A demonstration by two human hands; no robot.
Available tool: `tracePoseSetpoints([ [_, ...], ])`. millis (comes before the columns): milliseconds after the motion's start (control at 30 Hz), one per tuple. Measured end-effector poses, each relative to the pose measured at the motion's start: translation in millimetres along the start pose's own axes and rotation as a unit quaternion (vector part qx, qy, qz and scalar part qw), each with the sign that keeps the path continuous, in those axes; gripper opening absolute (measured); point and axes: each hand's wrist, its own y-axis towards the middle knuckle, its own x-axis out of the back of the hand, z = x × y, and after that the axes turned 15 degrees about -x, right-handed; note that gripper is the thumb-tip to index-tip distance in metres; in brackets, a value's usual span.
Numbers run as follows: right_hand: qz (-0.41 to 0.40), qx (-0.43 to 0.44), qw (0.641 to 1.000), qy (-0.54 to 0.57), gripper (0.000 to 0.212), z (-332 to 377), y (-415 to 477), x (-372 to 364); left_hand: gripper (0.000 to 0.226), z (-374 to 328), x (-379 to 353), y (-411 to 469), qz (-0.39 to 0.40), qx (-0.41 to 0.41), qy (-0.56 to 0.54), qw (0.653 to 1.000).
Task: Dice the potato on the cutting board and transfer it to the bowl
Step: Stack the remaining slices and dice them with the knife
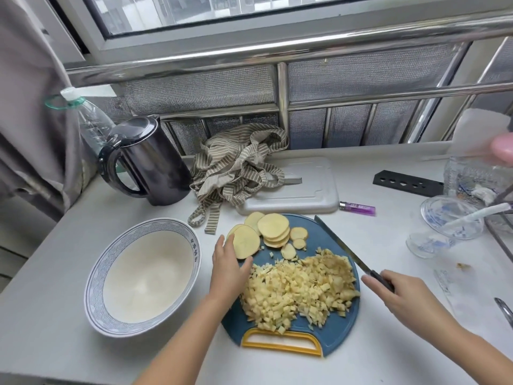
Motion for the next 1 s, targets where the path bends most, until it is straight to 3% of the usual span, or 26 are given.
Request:
tracePoseSetpoints([
  [167, 0.009, 0.025, 1.000, -0.011, 0.050, 30, 21, -3, 0.098, 3, 9, 53, 0.087, 0.028, 0.104, 0.990],
  [267, 0.014, 0.036, 0.999, -0.005, 0.049, 44, 30, -6, 0.088, -2, 12, 75, 0.079, -0.068, 0.098, 0.990],
  [400, 0.022, 0.046, 0.999, 0.007, 0.050, 57, 46, -12, 0.101, -24, 6, 98, 0.206, -0.181, 0.100, 0.956],
  [533, 0.033, 0.049, 0.998, 0.024, 0.050, 63, 55, -14, 0.109, -39, -2, 112, 0.285, -0.225, 0.203, 0.909],
  [667, 0.040, 0.052, 0.998, 0.018, 0.050, 63, 61, -15, 0.092, -41, -11, 109, 0.284, -0.248, 0.234, 0.896],
  [833, 0.046, 0.059, 0.997, 0.016, 0.050, 61, 70, -15, 0.090, -48, -21, 93, 0.263, -0.256, 0.238, 0.899],
  [1000, 0.048, 0.058, 0.997, 0.029, 0.048, 62, 77, -12, 0.062, -50, -31, 85, 0.235, -0.279, 0.199, 0.910],
])
